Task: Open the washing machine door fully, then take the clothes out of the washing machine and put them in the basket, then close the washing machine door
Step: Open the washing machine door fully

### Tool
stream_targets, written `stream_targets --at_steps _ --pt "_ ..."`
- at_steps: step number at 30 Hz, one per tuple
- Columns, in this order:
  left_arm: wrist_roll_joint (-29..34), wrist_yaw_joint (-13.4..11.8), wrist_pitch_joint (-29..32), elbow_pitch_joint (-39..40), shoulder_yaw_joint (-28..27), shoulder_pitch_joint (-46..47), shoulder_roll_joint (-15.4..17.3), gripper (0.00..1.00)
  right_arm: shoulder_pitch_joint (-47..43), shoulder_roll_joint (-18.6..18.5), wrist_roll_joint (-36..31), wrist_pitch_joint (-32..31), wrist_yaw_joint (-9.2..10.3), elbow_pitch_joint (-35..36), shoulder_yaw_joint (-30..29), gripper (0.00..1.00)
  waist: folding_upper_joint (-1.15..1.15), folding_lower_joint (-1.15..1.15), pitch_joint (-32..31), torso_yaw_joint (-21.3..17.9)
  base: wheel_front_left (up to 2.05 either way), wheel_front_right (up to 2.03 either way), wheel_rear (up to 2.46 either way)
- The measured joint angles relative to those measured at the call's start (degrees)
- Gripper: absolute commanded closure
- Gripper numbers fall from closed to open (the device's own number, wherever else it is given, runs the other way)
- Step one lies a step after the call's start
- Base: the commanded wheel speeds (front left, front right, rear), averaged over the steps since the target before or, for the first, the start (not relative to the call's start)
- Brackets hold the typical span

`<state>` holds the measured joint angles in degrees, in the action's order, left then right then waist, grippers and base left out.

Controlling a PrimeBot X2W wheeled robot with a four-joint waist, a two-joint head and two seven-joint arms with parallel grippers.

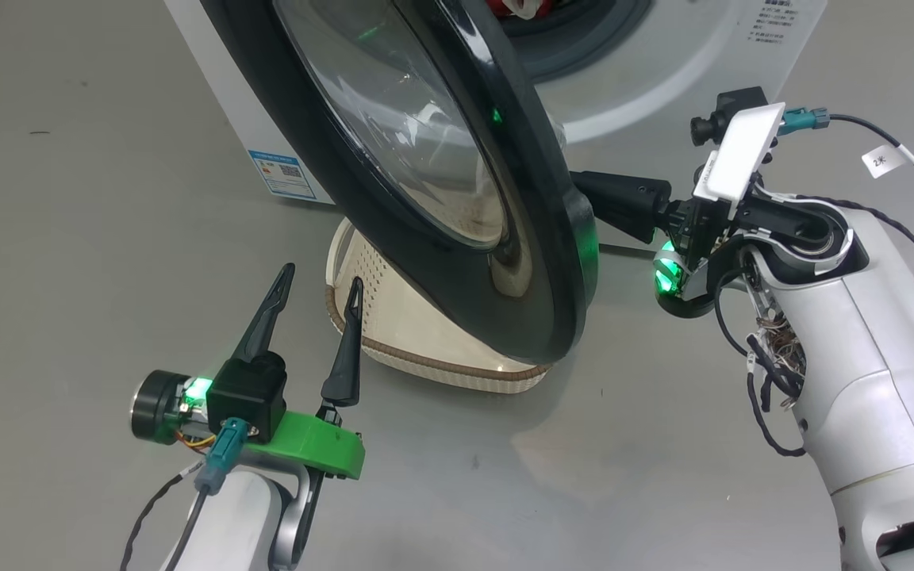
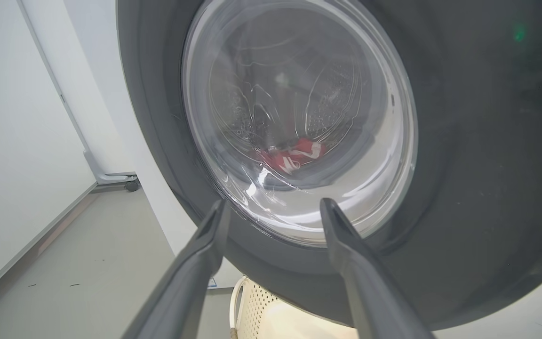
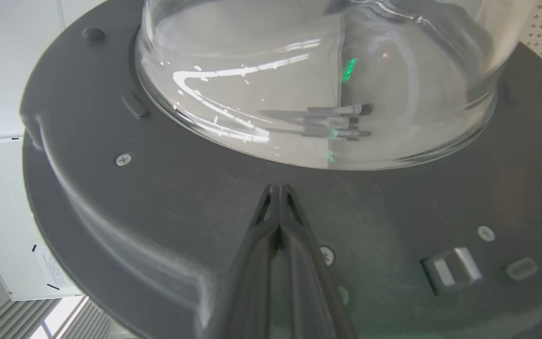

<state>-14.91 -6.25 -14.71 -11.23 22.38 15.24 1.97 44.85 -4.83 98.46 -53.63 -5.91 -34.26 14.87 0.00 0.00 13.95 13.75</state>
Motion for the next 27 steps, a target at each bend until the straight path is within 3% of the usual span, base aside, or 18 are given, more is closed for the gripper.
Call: stream_targets --at_steps 27 --pt "0.10 0.00 0.00 -0.63 -0.69 -2.49 0.08 0.00 -6.40 0.75 1.46 1.07 -0.58 5.89 6.50 1.00 0.00 0.00 -3.14 4.62 0.00 0.00 0.00"
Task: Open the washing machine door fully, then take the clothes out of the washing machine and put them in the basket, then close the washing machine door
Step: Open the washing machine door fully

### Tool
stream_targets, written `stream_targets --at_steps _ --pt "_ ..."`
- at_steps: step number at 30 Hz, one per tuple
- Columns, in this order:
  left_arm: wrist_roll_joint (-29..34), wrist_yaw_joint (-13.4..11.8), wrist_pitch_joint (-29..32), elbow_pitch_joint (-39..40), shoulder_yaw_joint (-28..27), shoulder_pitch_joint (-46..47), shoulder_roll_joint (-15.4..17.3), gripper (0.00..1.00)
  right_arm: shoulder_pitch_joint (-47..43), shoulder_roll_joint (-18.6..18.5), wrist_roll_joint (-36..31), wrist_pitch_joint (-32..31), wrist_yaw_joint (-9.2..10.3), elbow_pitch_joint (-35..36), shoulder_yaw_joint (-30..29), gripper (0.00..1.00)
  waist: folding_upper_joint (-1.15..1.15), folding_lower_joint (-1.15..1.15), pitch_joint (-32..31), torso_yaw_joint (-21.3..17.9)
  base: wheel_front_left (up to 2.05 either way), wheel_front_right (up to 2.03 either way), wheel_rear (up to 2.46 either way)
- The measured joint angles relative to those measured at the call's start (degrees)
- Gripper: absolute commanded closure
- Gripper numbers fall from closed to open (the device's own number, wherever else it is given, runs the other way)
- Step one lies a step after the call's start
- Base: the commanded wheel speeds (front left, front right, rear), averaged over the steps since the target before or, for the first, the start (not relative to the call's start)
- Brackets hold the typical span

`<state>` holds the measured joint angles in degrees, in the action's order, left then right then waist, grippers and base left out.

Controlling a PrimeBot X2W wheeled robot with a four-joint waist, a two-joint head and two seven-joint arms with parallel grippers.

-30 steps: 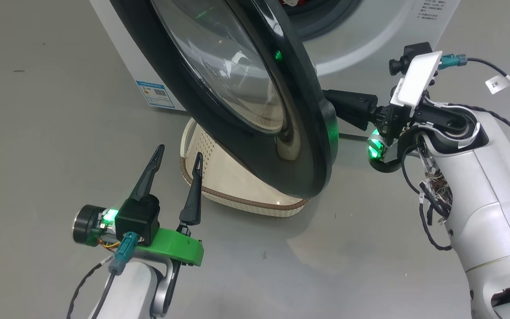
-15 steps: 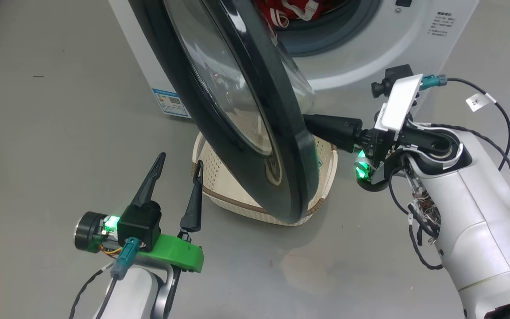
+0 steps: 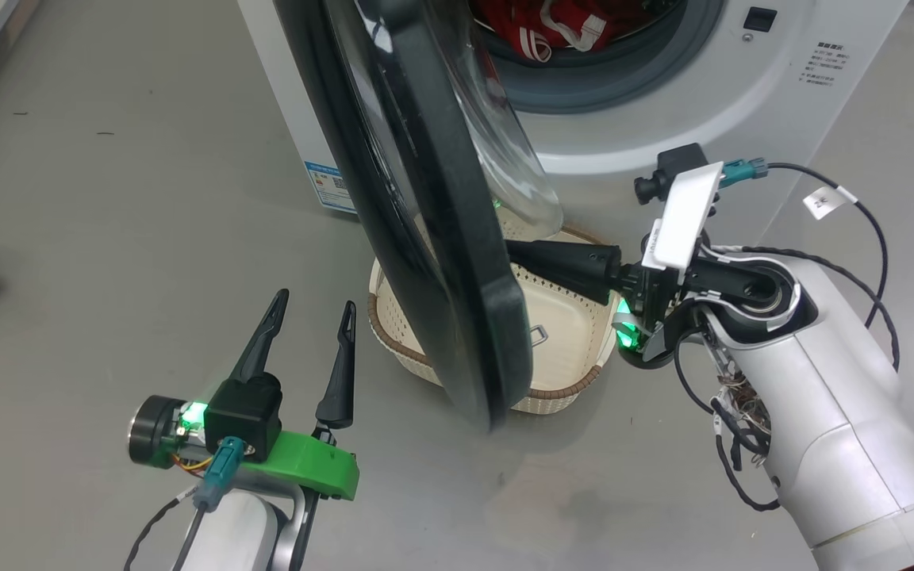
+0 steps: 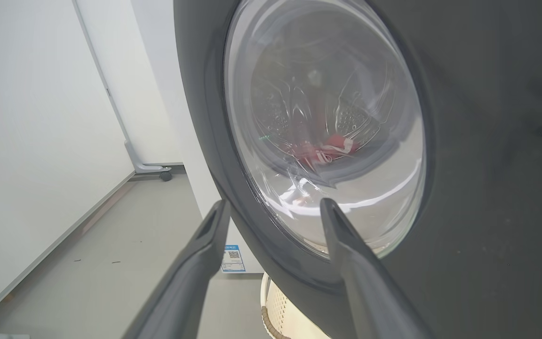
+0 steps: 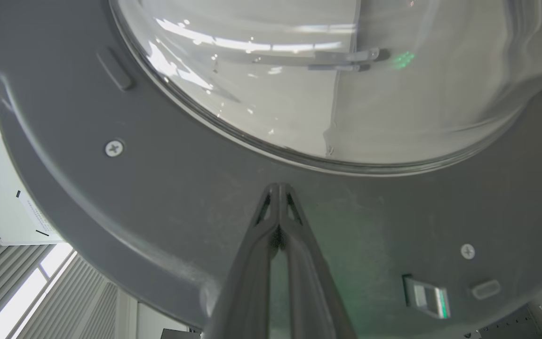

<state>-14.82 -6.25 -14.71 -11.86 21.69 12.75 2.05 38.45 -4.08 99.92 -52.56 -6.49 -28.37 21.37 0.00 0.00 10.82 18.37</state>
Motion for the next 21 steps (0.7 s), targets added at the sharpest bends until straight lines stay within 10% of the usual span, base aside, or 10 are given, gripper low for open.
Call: stream_targets --at_steps 21 --pt "0.01 -0.02 0.00 1.04 -0.81 -1.06 0.04 0.00 -4.22 0.32 5.63 6.56 -0.18 4.57 0.59 1.00 0.00 0.00 0.25 -0.02 0.00 0.00 0.00"
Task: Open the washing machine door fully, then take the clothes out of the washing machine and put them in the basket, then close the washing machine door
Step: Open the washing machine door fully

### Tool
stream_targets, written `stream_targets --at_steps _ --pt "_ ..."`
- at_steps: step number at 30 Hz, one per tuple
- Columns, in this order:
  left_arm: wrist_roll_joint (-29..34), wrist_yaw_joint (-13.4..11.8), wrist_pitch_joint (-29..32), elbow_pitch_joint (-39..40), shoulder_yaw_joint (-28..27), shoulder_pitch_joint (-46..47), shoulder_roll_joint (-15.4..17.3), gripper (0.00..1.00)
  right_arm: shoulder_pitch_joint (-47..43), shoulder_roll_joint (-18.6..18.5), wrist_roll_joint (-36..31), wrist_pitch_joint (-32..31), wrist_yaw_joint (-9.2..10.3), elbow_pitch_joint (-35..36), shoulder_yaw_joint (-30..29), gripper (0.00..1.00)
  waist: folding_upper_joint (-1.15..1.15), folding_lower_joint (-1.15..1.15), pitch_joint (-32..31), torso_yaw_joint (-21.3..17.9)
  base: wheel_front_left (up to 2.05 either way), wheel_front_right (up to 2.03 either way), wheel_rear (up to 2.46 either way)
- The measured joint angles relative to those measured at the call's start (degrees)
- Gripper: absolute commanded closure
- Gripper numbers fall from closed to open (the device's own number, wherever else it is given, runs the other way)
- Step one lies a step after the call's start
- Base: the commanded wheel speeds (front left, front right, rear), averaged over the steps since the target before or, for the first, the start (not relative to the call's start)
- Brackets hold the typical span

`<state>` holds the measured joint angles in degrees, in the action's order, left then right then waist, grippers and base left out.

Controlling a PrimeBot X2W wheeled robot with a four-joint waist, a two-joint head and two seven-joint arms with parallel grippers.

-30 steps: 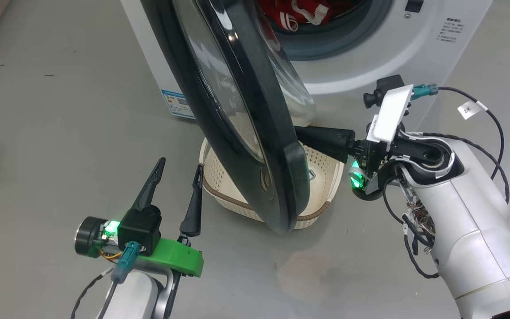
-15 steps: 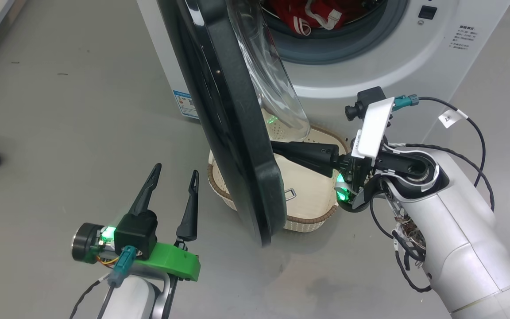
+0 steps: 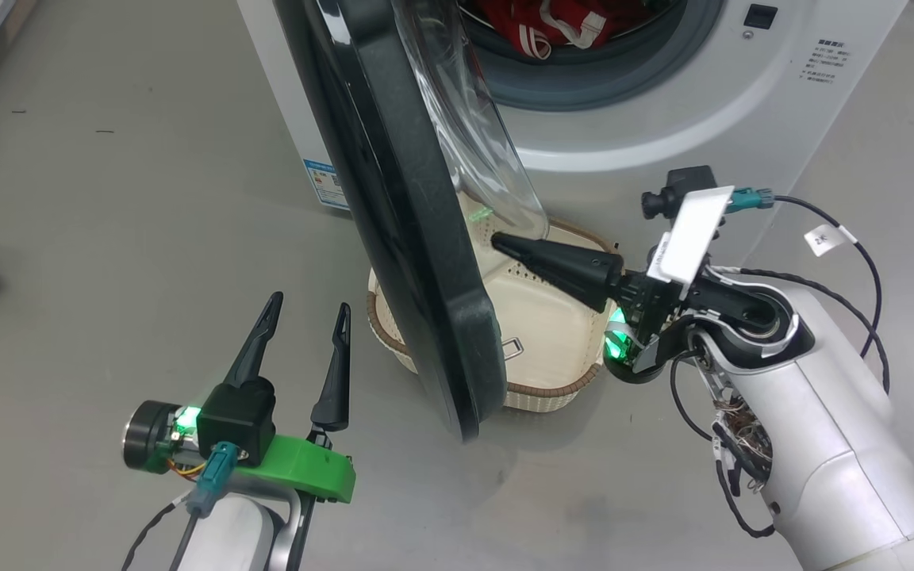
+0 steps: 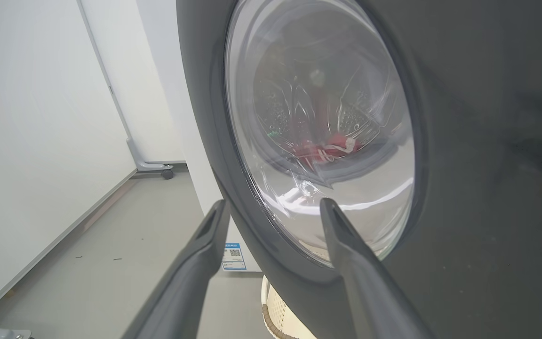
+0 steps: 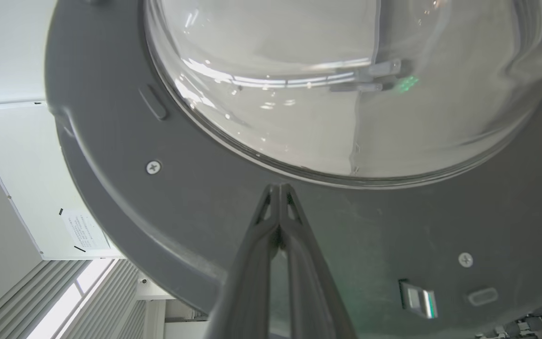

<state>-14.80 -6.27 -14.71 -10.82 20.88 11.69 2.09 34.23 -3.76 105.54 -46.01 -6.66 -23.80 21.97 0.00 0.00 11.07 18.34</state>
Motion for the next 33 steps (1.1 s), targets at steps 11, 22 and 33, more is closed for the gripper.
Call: stream_targets --at_steps 11,22,33 --pt "0.25 -0.08 0.00 0.54 -1.04 -0.58 0.01 0.00 -4.91 0.20 -0.03 9.60 -0.30 7.64 -9.47 0.65 0.00 0.00 0.04 -1.67 0.00 0.00 0.00" --pt "0.30 -0.09 0.00 0.56 -1.41 -1.16 0.02 0.00 -14.97 -1.02 -12.56 22.48 -0.30 13.27 -13.99 0.00 0.00 0.00 -0.31 -3.58 0.00 0.00 0.00" --pt "0.29 -0.09 0.00 0.70 -1.52 -1.22 0.03 0.00 -22.03 -10.29 -39.56 40.45 -0.31 20.63 -13.37 0.00 0.00 0.00 -0.43 -4.44 0.00 0.00 0.00"
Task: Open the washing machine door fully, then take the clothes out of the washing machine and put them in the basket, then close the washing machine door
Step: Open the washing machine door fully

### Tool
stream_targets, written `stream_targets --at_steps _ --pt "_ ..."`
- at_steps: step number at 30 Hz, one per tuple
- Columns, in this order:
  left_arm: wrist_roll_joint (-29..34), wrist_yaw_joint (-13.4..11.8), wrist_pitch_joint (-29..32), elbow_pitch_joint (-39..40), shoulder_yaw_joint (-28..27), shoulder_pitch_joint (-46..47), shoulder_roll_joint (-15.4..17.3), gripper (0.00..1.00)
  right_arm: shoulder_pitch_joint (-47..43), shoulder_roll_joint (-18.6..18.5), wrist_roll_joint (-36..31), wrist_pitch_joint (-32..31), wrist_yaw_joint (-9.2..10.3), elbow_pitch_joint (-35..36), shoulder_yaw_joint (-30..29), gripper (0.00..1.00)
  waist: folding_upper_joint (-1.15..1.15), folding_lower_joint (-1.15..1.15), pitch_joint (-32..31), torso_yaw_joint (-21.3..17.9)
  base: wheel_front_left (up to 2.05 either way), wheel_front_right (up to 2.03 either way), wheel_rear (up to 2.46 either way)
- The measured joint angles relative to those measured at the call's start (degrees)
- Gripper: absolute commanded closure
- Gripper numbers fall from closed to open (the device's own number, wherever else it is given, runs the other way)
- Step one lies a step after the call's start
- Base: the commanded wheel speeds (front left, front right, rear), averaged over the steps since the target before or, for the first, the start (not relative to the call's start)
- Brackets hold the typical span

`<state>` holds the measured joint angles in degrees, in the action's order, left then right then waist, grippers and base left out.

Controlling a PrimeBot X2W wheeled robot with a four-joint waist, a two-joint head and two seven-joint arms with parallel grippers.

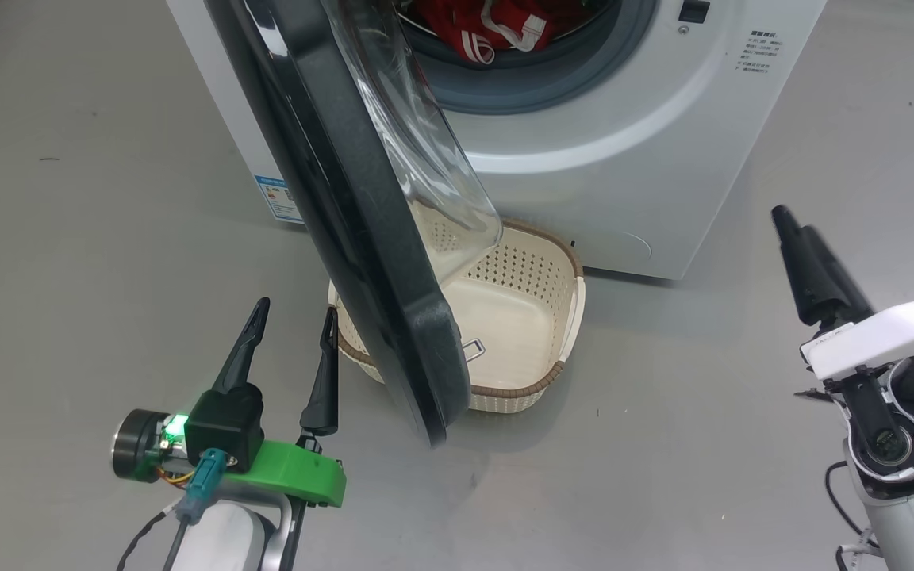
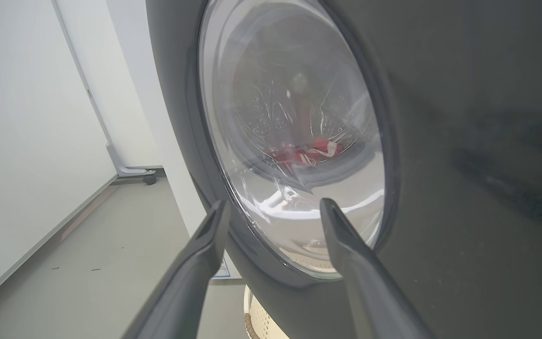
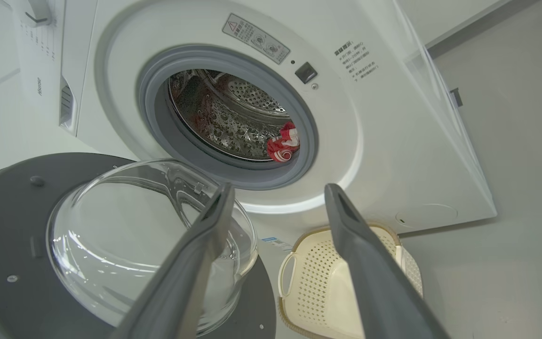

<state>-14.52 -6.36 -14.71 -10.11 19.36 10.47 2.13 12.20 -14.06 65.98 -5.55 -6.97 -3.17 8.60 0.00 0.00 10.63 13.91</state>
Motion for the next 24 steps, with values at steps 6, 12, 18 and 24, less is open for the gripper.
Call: stream_targets --at_steps 6,12,18,24 --pt "0.00 0.00 0.00 -0.08 0.15 0.00 -0.01 0.00 -1.72 -7.11 -15.81 11.37 -0.01 2.30 3.89 0.00 0.00 0.00 -0.05 -0.11 0.00 0.00 0.00" --pt "0.00 0.00 0.00 -0.07 -0.02 0.00 0.00 0.00 -3.41 -12.00 -27.57 21.20 -0.01 1.14 4.63 0.00 0.00 0.00 -0.19 -0.13 0.00 0.00 0.00" --pt "0.00 0.00 0.00 -0.07 -0.16 -0.01 0.00 0.00 -5.65 -12.26 -40.61 22.56 5.00 0.54 3.74 0.00 0.00 0.00 -0.34 -0.13 0.00 0.00 0.00" --pt "0.00 -0.16 0.00 -0.12 -0.32 -0.04 0.00 0.00 -8.54 -7.69 -42.92 20.71 10.24 1.52 -0.01 0.00 0.00 0.00 -0.37 -0.19 0.00 0.00 0.00"
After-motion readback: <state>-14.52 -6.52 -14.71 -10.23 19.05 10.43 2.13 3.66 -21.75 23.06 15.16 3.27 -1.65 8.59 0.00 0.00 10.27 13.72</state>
